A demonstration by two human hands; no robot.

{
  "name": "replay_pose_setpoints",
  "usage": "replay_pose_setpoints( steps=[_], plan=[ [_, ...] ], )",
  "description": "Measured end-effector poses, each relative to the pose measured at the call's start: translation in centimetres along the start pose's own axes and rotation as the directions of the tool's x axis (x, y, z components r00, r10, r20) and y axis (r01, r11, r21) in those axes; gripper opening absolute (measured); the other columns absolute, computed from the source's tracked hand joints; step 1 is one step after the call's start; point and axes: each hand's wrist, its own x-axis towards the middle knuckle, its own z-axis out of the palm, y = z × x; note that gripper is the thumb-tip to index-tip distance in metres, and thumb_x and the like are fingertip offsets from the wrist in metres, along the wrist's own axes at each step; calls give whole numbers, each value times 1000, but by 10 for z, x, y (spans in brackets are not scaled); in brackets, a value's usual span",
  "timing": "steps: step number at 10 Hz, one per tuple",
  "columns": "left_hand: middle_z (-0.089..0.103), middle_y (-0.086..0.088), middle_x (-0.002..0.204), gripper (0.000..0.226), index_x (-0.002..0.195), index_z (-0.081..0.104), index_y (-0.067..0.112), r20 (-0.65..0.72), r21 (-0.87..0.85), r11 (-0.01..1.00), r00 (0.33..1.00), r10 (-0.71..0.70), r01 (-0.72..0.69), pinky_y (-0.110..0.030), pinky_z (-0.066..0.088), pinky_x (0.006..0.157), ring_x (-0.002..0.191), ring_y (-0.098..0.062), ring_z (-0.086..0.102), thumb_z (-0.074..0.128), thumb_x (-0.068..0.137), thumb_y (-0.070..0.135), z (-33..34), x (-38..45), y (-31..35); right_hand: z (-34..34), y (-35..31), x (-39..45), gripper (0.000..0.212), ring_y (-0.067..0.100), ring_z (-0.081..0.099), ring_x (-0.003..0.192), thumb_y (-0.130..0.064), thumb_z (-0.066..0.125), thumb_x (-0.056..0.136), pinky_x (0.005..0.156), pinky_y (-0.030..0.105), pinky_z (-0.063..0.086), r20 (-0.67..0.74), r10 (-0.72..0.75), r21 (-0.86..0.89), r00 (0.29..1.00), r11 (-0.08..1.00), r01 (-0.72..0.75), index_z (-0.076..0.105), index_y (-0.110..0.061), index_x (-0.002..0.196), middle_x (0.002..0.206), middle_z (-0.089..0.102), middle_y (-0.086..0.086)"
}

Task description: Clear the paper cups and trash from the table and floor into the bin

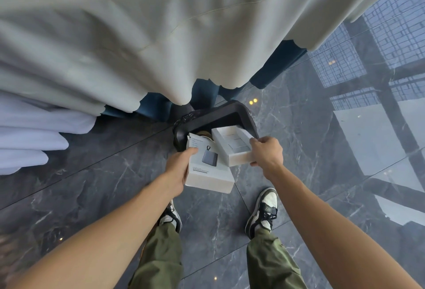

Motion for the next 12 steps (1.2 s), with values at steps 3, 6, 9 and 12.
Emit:
replay_pose_setpoints(
  steps=[3, 6, 9, 12],
  plan=[
    [79, -9, 109, 28, 125, 72, 13, 4, -41, 999, 1000, 25, -25, -43, 62, 86, 101, -28, 75, 65, 101, 25, 5, 10, -2, 19, 8, 4, 38, 22, 75, 63, -34, 53, 96, 76, 54, 65, 106, -35, -4, 994, 999, 36, 68, 0, 103, 85, 73, 12],
    [78, -6, 115, 29, 133, 68, 16, 126, -162, 987, 992, 20, 1, -30, 59, 64, 91, -18, 74, 55, 109, 26, 40, 14, 4, 9, 19, -14, 28, 25, 75, 81, -40, 68, 82, 61, 41, 66, 382, 79, 141, 921, 980, -142, 68, -18, 98, 100, 73, 10],
    [70, -12, 136, 37, 138, 59, 12, 155, 16, 996, 985, 81, -84, -41, 56, 98, 106, -22, 71, 60, 106, 30, 37, -1, -2, 7, 25, -24, 38, 33, 75, 98, -35, 63, 98, 77, 48, 67, 341, 19, 358, 940, 922, -149, 56, -7, 125, 112, 67, 16],
    [64, -3, 146, 52, 149, 56, 18, 174, 375, 834, 915, 365, -404, -21, 53, 93, 102, 4, 65, 68, 99, 26, 30, -48, 22, -17, 5, -63, 27, 21, 59, 75, -30, 56, 91, 71, 42, 55, 220, -48, 25, 974, 999, 44, 57, -8, 107, 95, 60, 8]
  ],
)
